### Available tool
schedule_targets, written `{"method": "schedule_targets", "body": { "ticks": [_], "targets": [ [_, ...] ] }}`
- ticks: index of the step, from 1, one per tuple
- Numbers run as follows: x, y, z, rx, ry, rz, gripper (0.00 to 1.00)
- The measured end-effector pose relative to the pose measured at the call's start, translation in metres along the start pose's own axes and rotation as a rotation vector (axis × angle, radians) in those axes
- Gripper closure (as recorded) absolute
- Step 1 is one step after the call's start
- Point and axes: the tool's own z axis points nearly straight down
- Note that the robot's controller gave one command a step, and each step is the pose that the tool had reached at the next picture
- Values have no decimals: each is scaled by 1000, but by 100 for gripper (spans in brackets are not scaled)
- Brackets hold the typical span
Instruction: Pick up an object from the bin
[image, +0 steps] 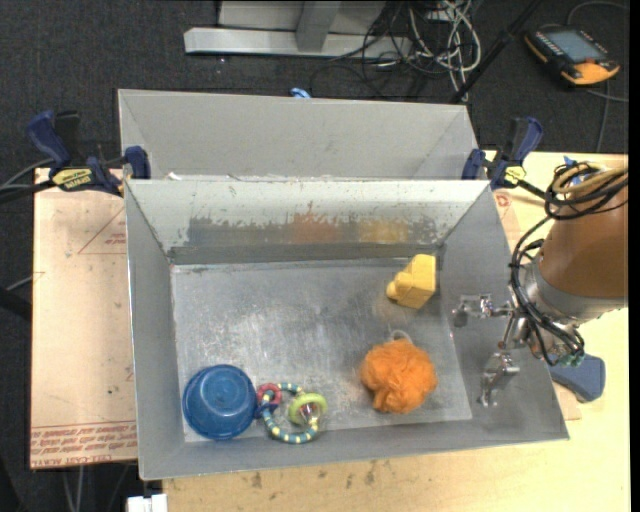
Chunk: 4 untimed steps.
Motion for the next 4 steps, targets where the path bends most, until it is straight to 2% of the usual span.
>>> {"method": "schedule_targets", "body": {
  "ticks": [1,2,3,4],
  "targets": [
    [-1,1,64,-2,3,-79,0],
    [-18,41,82,-1,4,-172,0],
    [-12,91,47,-3,7,-170,0],
    [3,92,94,0,2,-386,100]
  ]
}}
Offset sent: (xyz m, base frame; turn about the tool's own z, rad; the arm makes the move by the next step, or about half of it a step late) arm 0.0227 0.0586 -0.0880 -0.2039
